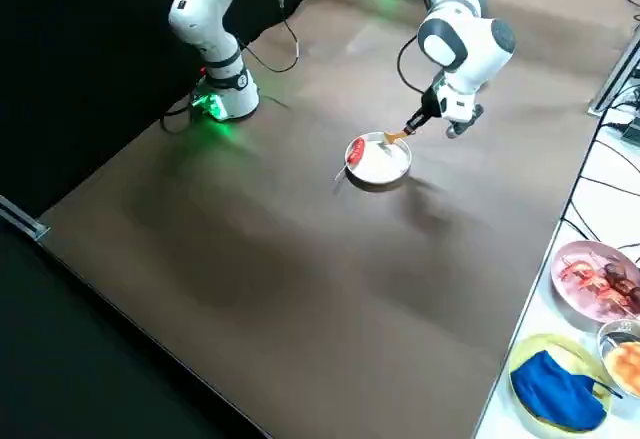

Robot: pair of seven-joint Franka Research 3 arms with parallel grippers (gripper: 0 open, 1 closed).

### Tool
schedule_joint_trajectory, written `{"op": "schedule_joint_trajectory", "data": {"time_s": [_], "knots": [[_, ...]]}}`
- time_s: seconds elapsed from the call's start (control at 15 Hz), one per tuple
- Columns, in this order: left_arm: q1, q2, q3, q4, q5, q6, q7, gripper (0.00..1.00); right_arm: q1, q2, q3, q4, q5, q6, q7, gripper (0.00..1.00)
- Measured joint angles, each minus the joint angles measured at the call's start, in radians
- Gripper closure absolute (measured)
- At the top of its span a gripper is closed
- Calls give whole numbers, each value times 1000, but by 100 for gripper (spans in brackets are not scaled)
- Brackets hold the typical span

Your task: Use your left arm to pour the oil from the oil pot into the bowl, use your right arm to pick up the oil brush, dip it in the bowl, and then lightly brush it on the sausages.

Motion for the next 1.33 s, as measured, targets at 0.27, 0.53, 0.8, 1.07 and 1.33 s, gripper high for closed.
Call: {"op": "schedule_joint_trajectory", "data": {"time_s": [0.27, 0.53, 0.8, 1.07, 1.33], "knots": [[3, -16, 1, -24, 2, 22, -45, 0, -10, -12, -6, 35, 14, -101, -66, 96], [8, -16, 1, -28, 79, 73, -45, 0, -69, -13, -12, 31, 20, -192, -232, 96], [1, -16, 0, -28, 86, 75, -70, 0, -104, -10, -12, 28, 27, -183, -305, 96], [8, -16, 1, -30, 86, 67, -160, 0, -126, -2, -11, 23, 27, -147, -385, 96], [7, -19, -1, -28, 86, 23, -249, 0, -151, 6, -11, 4, 28, -113, -467, 96]]}}
